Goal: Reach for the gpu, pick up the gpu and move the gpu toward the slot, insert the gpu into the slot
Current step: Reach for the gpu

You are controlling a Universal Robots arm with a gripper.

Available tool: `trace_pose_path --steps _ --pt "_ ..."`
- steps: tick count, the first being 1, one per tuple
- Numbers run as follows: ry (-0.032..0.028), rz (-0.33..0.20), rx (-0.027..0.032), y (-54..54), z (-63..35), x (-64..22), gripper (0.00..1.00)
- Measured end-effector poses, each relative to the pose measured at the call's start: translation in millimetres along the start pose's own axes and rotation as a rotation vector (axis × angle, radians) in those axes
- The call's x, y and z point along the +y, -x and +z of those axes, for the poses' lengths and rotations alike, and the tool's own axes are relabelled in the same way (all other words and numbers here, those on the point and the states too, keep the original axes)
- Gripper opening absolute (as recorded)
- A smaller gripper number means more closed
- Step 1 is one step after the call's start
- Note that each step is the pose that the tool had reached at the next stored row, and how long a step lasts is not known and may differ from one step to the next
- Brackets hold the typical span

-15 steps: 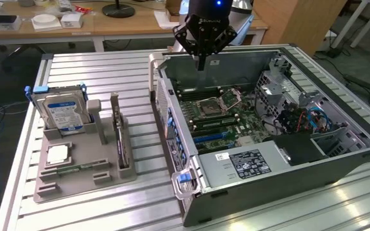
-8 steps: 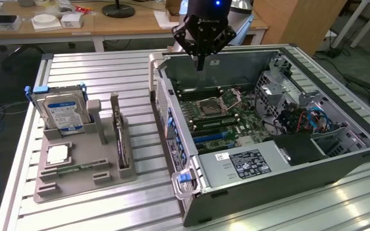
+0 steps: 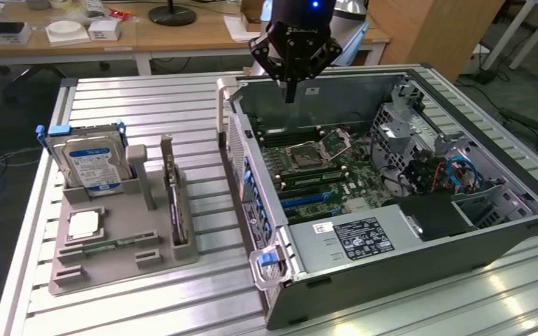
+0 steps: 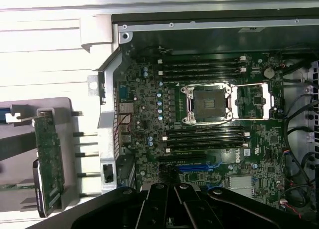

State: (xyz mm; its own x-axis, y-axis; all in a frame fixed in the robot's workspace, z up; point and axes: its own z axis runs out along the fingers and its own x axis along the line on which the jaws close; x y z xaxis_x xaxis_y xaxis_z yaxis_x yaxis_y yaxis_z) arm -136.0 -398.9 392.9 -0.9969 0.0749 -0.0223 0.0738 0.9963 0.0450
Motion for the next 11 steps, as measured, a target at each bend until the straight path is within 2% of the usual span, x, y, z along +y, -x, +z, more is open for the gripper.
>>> trace_pose_path --steps 11 --pt "-0.0001 0.000 0.0011 -2.1 0.2 -0.2 0.10"
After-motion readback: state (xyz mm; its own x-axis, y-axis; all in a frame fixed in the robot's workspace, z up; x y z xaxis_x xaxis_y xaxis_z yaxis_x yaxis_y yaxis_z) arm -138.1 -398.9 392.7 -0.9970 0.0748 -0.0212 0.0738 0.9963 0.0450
